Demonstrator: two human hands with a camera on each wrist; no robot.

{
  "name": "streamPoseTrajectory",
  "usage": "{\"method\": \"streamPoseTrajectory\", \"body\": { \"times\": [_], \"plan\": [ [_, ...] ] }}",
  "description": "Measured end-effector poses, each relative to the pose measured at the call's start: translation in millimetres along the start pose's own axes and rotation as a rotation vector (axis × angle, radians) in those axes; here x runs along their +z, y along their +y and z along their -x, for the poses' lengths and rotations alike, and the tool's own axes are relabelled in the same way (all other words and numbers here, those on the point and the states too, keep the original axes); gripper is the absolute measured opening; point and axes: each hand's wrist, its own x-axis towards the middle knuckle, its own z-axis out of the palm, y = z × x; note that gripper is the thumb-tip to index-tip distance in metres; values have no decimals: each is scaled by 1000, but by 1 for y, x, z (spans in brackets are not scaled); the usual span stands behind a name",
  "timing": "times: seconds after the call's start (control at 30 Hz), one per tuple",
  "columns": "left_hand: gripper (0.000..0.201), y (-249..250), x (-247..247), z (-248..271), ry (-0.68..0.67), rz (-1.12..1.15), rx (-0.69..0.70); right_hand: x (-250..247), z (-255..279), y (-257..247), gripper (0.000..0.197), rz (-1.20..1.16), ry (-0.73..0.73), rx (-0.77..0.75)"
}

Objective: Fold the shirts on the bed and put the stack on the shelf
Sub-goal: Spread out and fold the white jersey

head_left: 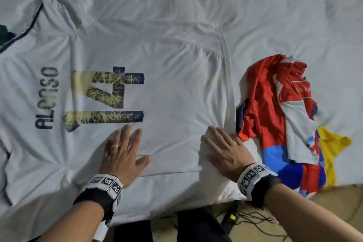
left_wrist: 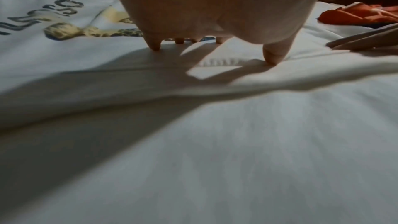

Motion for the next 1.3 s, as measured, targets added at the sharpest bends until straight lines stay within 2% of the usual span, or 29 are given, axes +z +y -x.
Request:
{"method": "streamPoseTrajectory", "body": {
  "times": [0.07, 0.13, 0.2, 0.23, 0.3, 0.33, 0.4, 0.47, 0.5, 0.6, 0.8, 0.87, 1.0, 1.1, 1.2, 1.3],
  "plan": [
    [98, -18, 10, 17, 16, -2, 15, 6, 29, -3, 62, -29, 61, 164],
    [98, -40, 17, 31, 73, -1, 19, 12, 48, -19, 63, -11, 67, 154],
    [96, -64, 21, 43, 71, -10, -8, 18, 64, -32, 61, -8, -21, 118],
    [95, -76, 21, 50, 49, -12, -33, 19, 70, -33, 60, -21, -59, 166],
    [95, -97, 16, 61, 54, -13, -48, 13, 79, -37, 58, 1, -9, 296],
    [94, -107, 13, 67, 66, -16, -43, 10, 79, -44, 54, 28, 18, 302],
    [88, -127, 12, 74, 65, -28, -9, 12, 74, -64, 44, 72, 117, 189],
    [80, -143, 12, 78, 47, -53, 39, 13, 61, -86, 43, 91, 141, 86],
    [76, -148, 12, 80, 51, -72, 65, 12, 54, -94, 45, 86, 111, 90],
    [65, -160, 9, 83, 106, -127, 109, 12, 41, -105, 43, 100, 11, 226],
    [43, -158, 0, 81, 170, -236, 200, 7, 23, -102, 30, 259, 50, 253],
    [34, -155, -1, 76, 147, -223, 213, 1, 17, -99, 25, 234, 25, 260],
    [33, -156, -9, 70, -36, -145, 151, -20, 10, -89, 20, 102, -94, 275],
    [29, -159, -23, 64, -204, -91, 110, -34, -1, -76, 30, 71, -277, 324],
    [20, -166, -36, 54, -255, -5, 62, -45, -13, -70, 30, 56, -351, 316],
    [23, -167, -56, 43, -249, 119, -17, -60, -25, -63, 22, 68, -372, 298]
  ]
}}
